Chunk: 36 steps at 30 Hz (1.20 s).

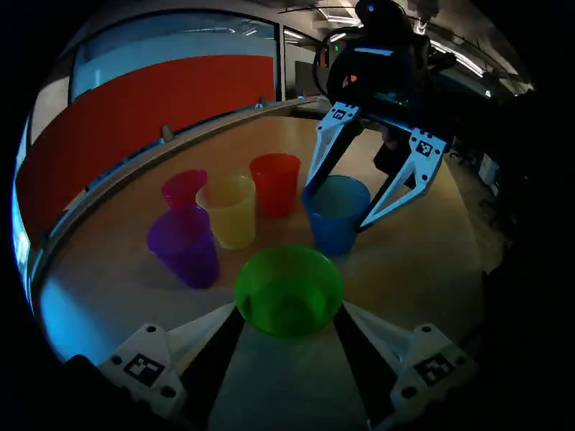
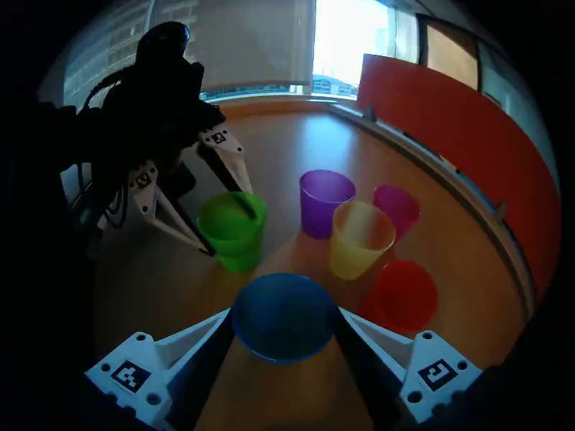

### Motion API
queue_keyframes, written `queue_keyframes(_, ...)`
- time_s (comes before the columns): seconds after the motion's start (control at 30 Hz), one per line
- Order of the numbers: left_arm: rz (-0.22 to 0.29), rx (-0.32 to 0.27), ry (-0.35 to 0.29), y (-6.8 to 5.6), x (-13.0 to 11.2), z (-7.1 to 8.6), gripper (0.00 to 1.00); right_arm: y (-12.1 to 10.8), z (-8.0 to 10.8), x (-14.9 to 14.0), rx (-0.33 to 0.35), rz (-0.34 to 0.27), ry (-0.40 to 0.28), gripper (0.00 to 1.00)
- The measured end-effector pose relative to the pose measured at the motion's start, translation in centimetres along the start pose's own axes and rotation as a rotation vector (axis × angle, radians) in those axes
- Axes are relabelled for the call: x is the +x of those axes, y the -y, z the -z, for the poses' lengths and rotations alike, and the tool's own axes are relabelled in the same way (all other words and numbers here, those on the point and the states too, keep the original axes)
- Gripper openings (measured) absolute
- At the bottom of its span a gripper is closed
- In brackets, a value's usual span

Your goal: Pour water

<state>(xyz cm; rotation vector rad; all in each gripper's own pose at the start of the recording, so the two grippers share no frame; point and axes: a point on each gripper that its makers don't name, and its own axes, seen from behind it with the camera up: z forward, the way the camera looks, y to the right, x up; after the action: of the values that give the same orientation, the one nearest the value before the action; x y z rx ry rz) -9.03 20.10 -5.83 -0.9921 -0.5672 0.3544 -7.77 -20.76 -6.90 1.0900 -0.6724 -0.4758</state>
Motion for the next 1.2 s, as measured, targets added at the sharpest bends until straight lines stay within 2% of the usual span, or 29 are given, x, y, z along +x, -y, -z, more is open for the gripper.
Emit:
queue_keyframes(0.3,-0.017,0.002,0.031,-0.1,-1.1,-0.2,0.83,-0.1,0.4,-0.8,0.0,-0.014,0.014,0.95)
queue_keyframes(0.5,-0.004,0.002,0.017,0.1,-0.5,-0.1,0.83,0.0,0.5,-1.0,0.002,-0.014,0.02,0.95)
queue_keyframes(0.8,-0.013,0.01,0.029,0.3,-1.0,0.1,0.83,0.4,0.1,-3.2,-0.005,0.017,0.078,0.95)
queue_keyframes(1.2,-0.01,0.018,0.047,0.4,-2.0,0.4,0.83,0.2,1.0,-3.9,-0.024,-0.014,0.071,0.95)
